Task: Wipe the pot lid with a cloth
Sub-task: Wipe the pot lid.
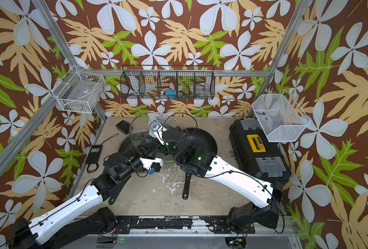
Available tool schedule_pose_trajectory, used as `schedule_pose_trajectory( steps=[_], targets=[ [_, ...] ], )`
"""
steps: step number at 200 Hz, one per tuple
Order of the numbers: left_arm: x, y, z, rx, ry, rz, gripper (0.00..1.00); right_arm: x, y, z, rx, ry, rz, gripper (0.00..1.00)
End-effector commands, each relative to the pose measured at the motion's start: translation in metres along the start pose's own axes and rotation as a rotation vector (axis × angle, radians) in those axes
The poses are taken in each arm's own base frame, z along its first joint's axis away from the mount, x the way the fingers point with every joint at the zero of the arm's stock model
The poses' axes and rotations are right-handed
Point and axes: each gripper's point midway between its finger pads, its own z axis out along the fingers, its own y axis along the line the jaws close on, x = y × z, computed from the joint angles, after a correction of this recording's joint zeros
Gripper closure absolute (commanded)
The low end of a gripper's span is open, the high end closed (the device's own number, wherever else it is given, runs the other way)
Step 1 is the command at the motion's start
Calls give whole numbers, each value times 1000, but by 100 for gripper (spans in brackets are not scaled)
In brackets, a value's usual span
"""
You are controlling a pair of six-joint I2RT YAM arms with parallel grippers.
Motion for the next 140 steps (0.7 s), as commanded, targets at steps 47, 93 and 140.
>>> schedule_pose_trajectory(
  steps=[47,93,140],
  targets=[
    [-9,38,-2,-110,-16,141,100,-18,-8,-1,48,-30,-80,100],
    [-10,34,-2,-81,-17,175,100,-14,32,8,3,-1,-196,100],
    [-4,24,-2,-51,7,220,100,-31,-11,3,110,-38,-146,100]
  ],
)
